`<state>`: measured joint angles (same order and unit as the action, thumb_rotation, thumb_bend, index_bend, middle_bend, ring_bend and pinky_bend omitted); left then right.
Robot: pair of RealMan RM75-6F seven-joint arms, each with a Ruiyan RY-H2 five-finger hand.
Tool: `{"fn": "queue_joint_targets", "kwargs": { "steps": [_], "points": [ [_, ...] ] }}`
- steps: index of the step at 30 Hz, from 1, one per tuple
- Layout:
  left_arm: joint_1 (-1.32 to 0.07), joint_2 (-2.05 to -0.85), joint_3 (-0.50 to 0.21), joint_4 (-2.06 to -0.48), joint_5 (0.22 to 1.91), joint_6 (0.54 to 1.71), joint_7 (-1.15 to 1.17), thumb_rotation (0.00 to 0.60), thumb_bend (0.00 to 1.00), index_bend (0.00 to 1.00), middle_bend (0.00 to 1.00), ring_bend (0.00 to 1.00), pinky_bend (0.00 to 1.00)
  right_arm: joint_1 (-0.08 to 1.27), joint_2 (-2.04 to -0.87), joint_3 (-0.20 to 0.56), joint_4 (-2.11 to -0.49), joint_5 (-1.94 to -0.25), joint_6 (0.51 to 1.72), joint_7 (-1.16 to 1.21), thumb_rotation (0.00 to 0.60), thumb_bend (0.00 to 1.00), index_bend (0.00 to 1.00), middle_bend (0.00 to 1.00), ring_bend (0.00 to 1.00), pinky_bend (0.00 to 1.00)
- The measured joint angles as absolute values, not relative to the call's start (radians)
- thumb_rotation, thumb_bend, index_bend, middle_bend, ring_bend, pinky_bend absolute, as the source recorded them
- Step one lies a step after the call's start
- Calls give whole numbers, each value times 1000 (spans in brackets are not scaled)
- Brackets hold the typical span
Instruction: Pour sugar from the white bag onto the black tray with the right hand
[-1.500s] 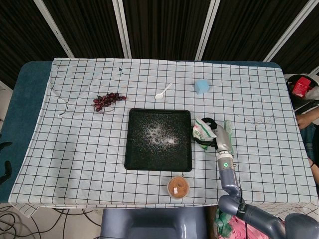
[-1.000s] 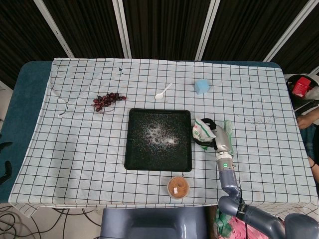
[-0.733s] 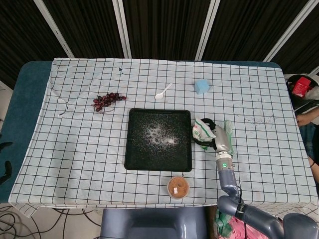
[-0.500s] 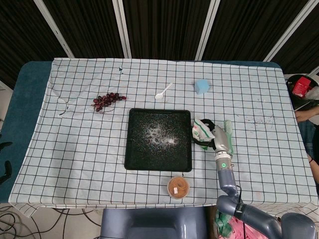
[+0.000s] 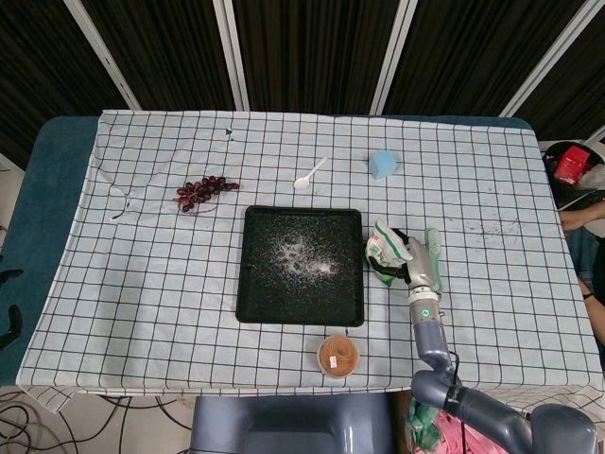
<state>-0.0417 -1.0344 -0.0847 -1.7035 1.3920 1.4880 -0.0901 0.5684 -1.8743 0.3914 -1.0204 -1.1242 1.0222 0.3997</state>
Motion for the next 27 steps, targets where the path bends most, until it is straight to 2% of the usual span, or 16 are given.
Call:
{"fn": "queue_joint_targets", "kwargs": {
  "steps": [10,17,23,27],
  "points": [
    [-41,-1034,-84,-1704,1394,1489,-91,600,619,223,44,0,0,575,-1854,388,-1020,-1175,1046,439,600,335,471,421,522,509],
    [-41,-1033,-84,-1704,1395,1489,-94,600,618,222,44,0,0,572,-1778,384,-1098,-1198,1049,423,600,336,471,419,522,509],
    [-40,-1032,-83,-1707,1397,1491,-96,600,618,222,44,0,0,573,-1622,365,-1261,-1209,992,328,600,336,473,418,522,509],
    [-40,-1032,-83,-1707,1398,1492,-97,600,619,222,44,0,0,594,-1448,361,-1455,-1164,896,177,600,336,479,421,522,510]
  ]
}}
